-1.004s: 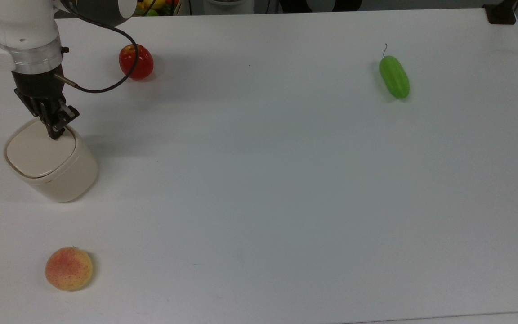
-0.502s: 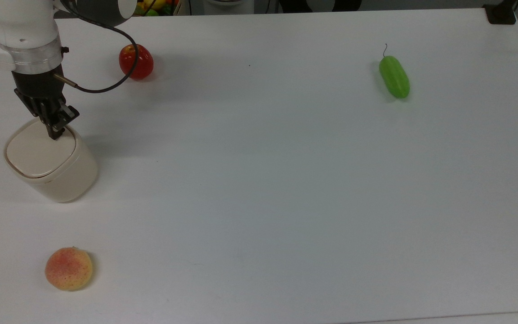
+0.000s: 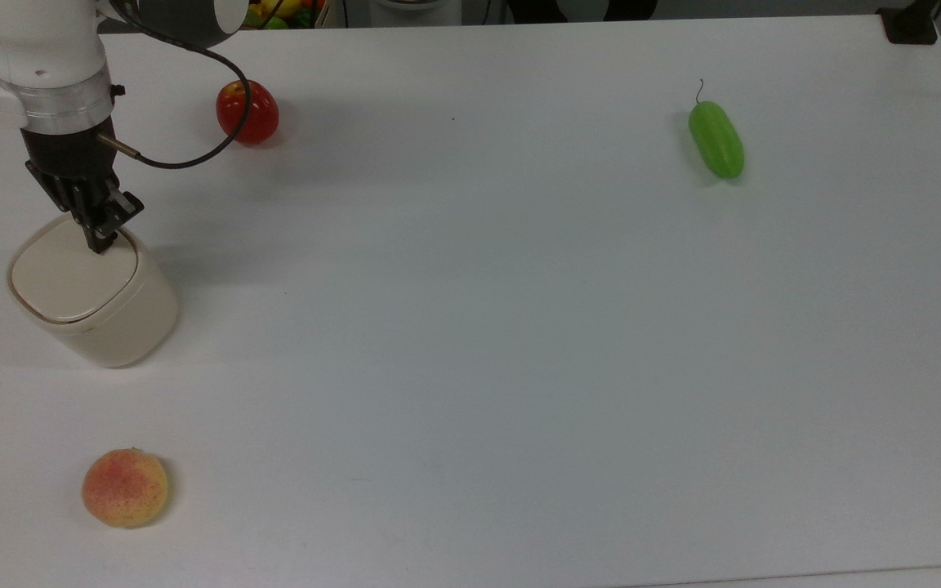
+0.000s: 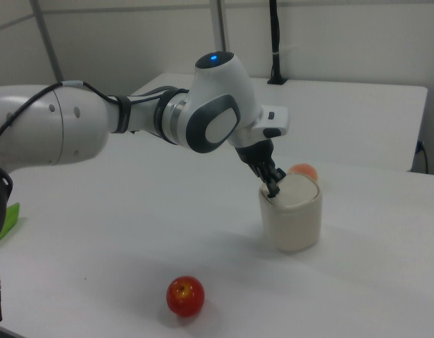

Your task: Close garbage bin

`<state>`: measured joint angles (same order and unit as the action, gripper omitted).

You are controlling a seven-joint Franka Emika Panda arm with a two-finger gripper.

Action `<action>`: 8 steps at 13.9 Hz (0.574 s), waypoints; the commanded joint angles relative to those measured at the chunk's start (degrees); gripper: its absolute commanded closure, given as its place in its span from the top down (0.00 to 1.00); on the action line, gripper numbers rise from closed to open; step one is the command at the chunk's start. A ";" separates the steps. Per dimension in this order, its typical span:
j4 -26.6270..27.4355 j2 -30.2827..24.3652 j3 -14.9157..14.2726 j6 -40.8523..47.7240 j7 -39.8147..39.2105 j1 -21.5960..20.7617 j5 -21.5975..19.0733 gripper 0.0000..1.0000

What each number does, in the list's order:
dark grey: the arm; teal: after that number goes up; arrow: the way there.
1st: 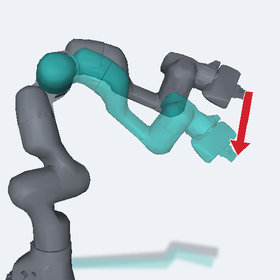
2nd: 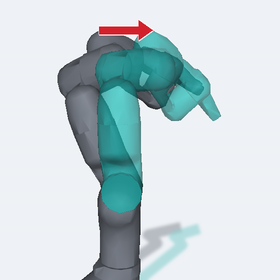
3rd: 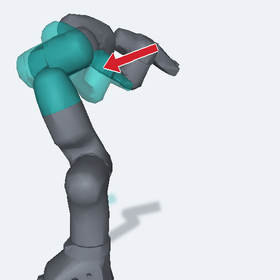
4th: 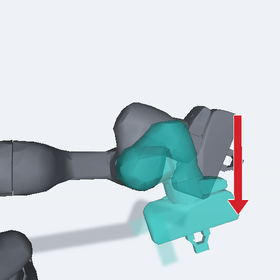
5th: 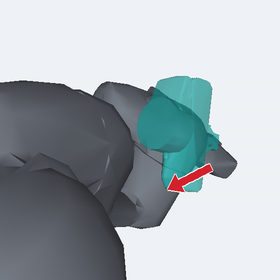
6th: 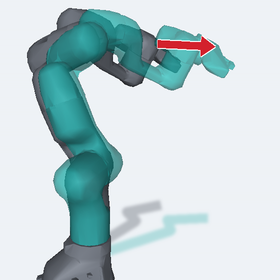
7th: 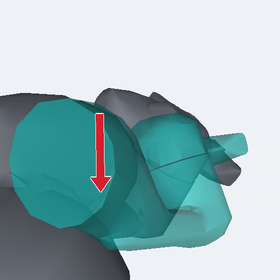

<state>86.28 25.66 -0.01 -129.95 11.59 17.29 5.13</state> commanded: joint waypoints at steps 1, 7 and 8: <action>-0.40 -0.87 -0.35 1.10 0.36 -0.33 -0.56 0.00; -2.87 -5.60 -0.35 9.60 -0.51 -6.81 -0.03 0.00; -2.87 -6.84 -0.35 11.10 -1.39 -8.40 0.06 0.00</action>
<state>82.87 23.50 0.21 -124.61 11.56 13.35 5.13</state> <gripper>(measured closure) 0.991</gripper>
